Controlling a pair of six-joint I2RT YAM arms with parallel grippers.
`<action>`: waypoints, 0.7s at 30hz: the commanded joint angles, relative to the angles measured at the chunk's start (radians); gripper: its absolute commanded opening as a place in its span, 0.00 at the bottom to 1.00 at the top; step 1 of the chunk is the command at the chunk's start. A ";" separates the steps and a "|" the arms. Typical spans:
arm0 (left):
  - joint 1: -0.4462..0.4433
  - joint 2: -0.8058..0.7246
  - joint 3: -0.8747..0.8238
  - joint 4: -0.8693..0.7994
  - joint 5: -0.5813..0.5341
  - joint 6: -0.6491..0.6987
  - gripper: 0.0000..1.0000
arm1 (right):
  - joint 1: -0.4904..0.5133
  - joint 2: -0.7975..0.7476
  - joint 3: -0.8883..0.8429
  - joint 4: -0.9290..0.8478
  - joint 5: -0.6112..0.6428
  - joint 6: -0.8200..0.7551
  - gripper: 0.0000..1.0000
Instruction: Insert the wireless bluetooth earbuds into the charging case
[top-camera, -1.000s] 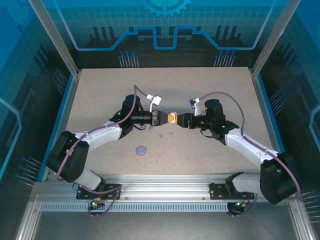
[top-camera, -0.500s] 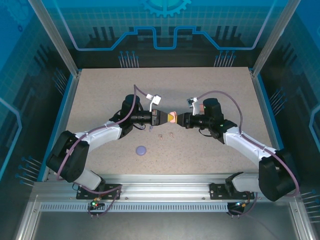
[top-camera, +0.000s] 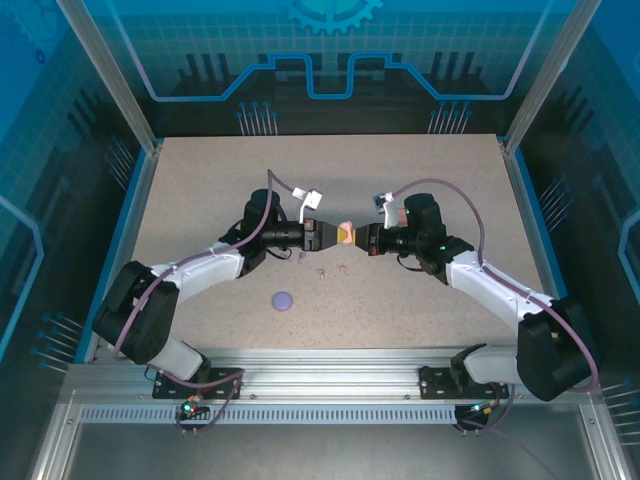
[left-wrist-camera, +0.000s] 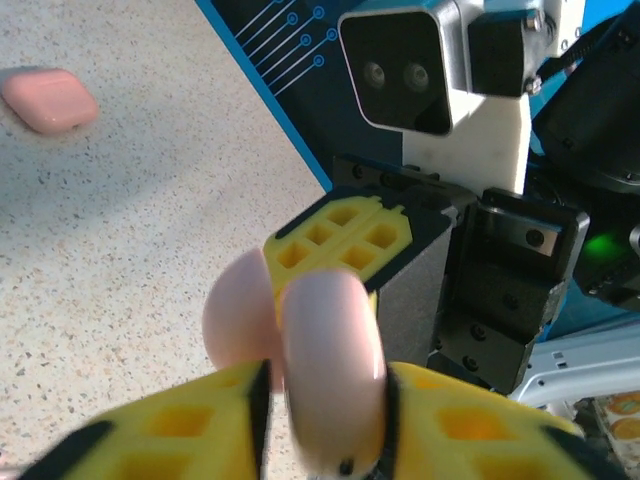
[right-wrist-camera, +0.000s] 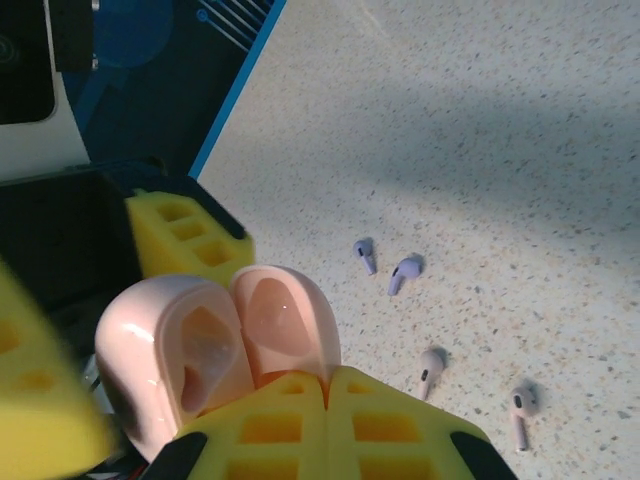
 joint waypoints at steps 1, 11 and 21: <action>0.002 -0.012 0.028 -0.031 -0.021 0.021 0.69 | 0.010 -0.006 0.049 -0.099 0.083 -0.039 0.00; 0.065 -0.094 0.216 -0.499 0.005 0.283 0.99 | -0.008 0.014 0.198 -0.373 0.182 -0.252 0.00; 0.070 0.054 0.495 -0.975 0.130 0.617 0.98 | -0.012 0.096 0.415 -0.657 0.198 -0.615 0.00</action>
